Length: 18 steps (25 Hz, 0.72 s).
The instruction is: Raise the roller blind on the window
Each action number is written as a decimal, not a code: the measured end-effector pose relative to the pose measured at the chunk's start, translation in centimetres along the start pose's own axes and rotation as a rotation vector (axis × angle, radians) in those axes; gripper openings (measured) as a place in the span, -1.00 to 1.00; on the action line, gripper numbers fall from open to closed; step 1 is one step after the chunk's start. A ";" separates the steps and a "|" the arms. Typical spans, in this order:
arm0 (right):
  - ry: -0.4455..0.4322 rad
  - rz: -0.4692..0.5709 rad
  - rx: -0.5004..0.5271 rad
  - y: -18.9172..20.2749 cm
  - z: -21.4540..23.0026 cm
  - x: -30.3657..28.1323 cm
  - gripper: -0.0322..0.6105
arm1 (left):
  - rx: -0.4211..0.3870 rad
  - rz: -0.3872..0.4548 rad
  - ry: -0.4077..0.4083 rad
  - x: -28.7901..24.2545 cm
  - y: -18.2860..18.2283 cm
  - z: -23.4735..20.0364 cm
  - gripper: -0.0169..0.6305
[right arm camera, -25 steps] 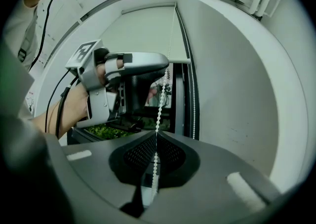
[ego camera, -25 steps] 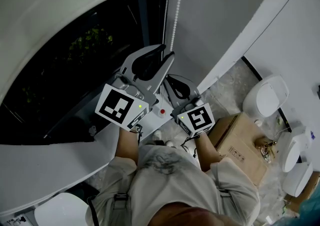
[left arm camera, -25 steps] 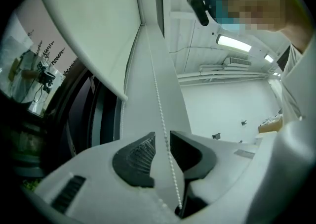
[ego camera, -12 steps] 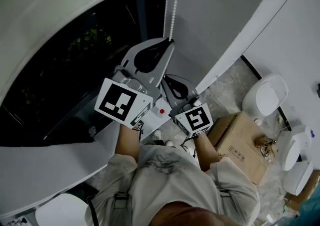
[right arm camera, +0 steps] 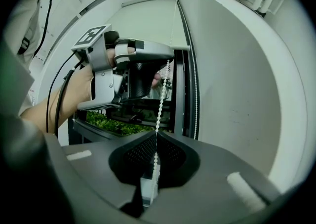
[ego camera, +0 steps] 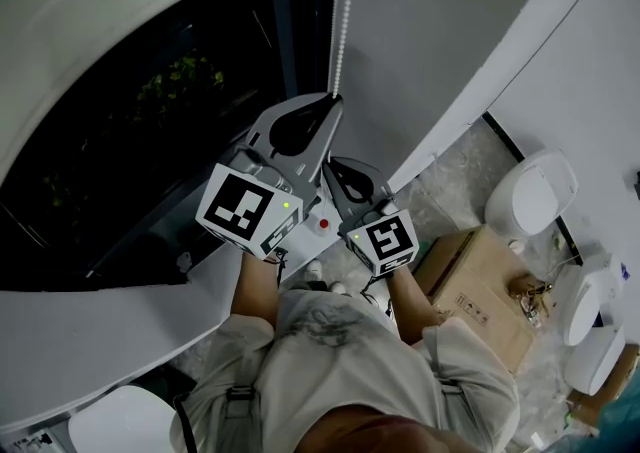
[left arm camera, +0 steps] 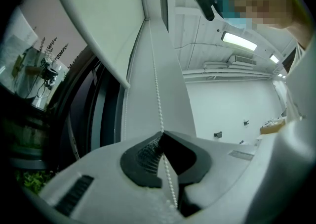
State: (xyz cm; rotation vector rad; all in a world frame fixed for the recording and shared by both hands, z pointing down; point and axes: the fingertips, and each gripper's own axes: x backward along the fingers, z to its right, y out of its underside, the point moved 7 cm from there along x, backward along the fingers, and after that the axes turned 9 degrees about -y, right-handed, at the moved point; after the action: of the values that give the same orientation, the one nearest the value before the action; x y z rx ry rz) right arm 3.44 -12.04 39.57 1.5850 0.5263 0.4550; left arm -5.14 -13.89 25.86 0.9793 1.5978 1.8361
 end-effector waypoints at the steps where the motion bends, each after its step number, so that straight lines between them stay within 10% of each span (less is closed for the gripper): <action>1: -0.001 -0.003 -0.003 0.2 0.0 0.0 -0.86 | 0.006 -0.006 -0.003 0.0 0.3 0.0 -0.91; 18: -0.018 -0.090 -0.052 4.7 -0.9 0.0 -0.86 | 0.076 -0.095 -0.019 1.4 5.0 0.0 -0.91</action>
State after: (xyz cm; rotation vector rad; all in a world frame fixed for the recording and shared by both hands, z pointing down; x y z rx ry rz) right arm 3.22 -11.51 44.33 1.5079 0.5659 0.3829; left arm -5.64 -13.70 31.07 0.9340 1.6837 1.7095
